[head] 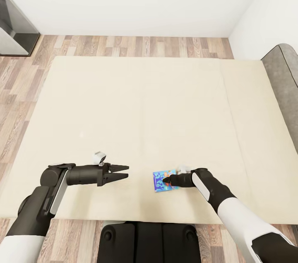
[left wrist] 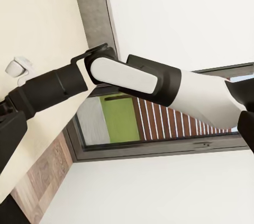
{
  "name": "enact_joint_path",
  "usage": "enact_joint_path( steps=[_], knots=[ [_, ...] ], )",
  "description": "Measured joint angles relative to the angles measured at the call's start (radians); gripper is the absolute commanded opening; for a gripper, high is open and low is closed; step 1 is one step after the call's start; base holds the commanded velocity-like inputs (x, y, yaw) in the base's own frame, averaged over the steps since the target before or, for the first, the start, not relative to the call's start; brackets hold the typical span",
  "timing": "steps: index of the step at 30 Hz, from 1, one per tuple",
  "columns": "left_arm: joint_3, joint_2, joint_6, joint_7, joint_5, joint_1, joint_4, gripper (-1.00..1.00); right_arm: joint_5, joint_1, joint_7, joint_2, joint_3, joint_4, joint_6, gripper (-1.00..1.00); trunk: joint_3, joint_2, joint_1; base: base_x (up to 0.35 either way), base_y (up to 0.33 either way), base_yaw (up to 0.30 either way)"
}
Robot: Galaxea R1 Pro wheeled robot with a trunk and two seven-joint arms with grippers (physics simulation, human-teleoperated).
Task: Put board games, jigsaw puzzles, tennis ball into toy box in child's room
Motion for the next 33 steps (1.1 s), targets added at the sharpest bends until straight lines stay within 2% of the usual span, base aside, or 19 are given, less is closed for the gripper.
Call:
enact_joint_path(
  steps=[33],
  knots=[
    [-0.001,0.0,0.0,0.001,0.0,0.0,0.0,1.0,0.0,0.0,0.002,0.004,-0.003,-0.003,-0.054,1.0,-0.006,0.0,0.0,0.0,0.0,0.0]
  ],
)
